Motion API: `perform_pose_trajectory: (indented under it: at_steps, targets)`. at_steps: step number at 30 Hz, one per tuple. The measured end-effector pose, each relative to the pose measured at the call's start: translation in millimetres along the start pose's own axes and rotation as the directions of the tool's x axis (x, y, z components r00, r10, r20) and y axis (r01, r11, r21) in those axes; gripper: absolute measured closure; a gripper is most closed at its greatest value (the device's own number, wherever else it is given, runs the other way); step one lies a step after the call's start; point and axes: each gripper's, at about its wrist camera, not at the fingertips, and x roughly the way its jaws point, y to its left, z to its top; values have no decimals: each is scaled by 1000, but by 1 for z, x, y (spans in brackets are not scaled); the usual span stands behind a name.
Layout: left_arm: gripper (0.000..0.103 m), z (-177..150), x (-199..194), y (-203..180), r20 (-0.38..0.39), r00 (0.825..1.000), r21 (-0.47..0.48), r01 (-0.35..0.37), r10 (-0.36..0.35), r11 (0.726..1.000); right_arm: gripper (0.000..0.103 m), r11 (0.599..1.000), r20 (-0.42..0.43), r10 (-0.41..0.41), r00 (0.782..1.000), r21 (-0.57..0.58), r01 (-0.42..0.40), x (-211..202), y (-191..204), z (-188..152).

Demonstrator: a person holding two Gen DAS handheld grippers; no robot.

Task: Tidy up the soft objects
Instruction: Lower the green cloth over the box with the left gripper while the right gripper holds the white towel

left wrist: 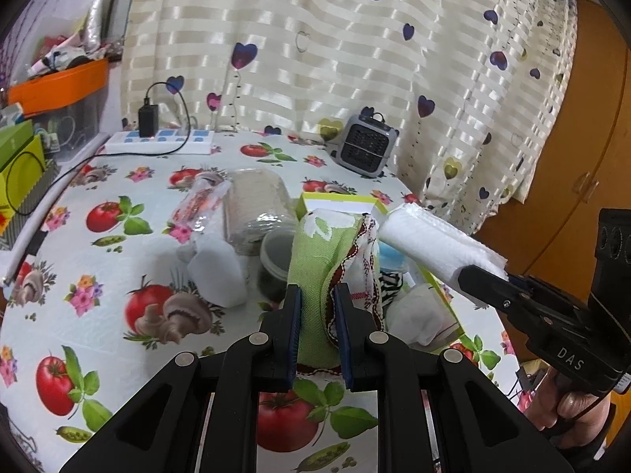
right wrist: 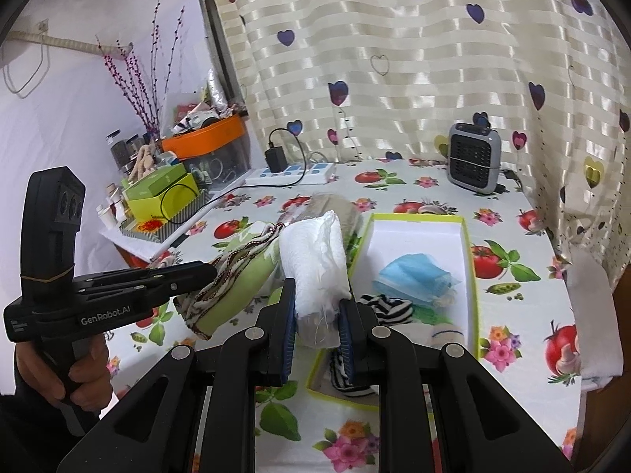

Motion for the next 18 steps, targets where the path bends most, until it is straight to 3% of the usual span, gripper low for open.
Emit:
perform_pose_trajectory:
  at_steps: [10,18]
  targets:
    - [87,9,16,-19,-10,999,31,31,-31,999,83,992,24,-81,996,100,78,-9,-45,0]
    - [87,14,32,-28,-26,999,35,46,-45,998,83,980,-8,-108,994,167,108,4,-73,-5]
